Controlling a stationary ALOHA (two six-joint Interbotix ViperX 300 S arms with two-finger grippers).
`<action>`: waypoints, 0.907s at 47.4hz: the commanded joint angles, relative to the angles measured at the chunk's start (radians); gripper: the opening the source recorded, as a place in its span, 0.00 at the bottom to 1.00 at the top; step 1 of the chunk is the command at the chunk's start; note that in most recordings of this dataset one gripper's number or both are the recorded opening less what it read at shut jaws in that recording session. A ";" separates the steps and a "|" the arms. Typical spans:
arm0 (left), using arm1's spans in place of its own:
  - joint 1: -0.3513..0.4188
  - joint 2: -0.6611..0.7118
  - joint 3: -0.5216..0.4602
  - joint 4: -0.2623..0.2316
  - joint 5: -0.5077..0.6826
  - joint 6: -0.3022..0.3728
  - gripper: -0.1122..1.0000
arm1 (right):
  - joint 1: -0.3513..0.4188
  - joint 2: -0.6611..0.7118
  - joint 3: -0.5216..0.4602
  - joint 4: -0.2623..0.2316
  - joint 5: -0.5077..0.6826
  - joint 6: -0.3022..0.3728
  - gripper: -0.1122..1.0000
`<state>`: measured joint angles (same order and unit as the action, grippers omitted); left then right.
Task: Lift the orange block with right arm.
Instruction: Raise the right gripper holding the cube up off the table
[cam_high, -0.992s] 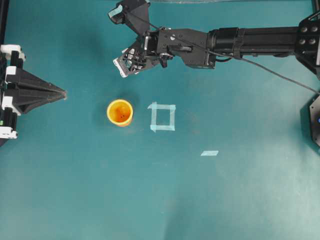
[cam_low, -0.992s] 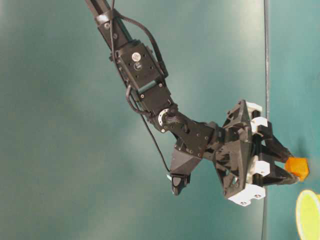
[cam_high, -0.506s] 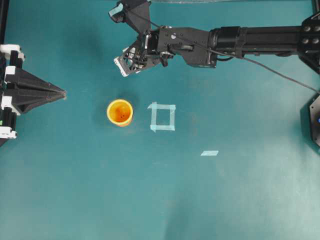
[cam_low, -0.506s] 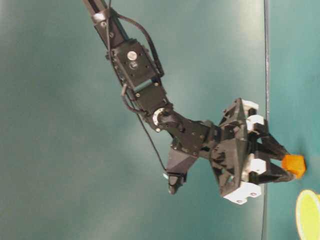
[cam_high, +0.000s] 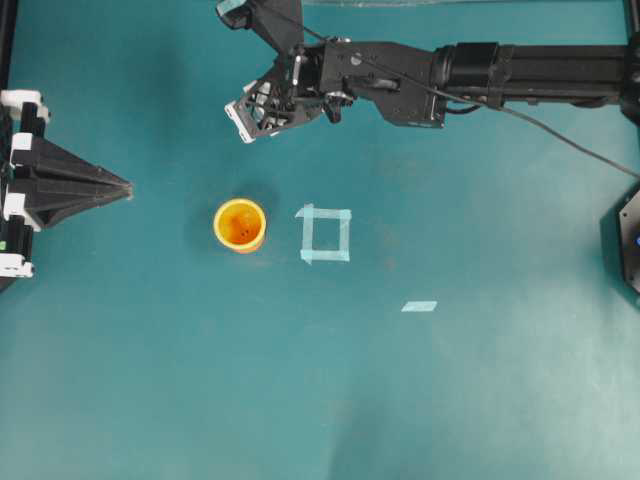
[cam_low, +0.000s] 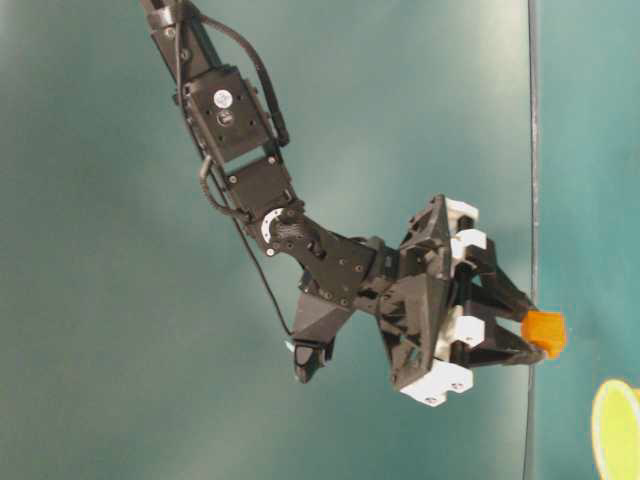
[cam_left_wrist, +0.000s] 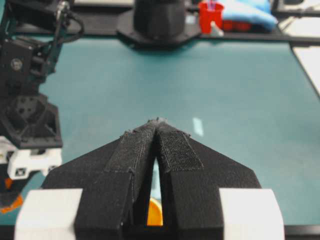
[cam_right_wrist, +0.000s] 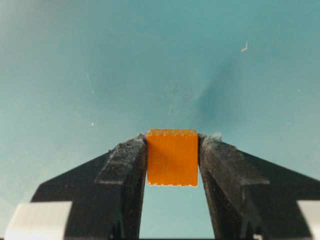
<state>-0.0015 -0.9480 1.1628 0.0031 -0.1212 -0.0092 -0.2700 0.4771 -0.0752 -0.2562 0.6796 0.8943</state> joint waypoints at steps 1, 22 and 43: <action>0.000 0.003 -0.025 0.002 -0.006 0.002 0.10 | 0.002 -0.067 -0.037 -0.020 0.002 -0.002 0.46; 0.000 0.003 -0.026 0.002 -0.006 0.002 0.10 | 0.006 -0.071 -0.109 -0.029 0.084 -0.017 0.46; 0.000 0.003 -0.026 0.002 -0.006 0.002 0.10 | 0.009 -0.072 -0.164 -0.029 0.150 -0.018 0.46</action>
<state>-0.0015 -0.9495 1.1628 0.0031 -0.1227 -0.0092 -0.2608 0.4679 -0.1994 -0.2823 0.8207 0.8805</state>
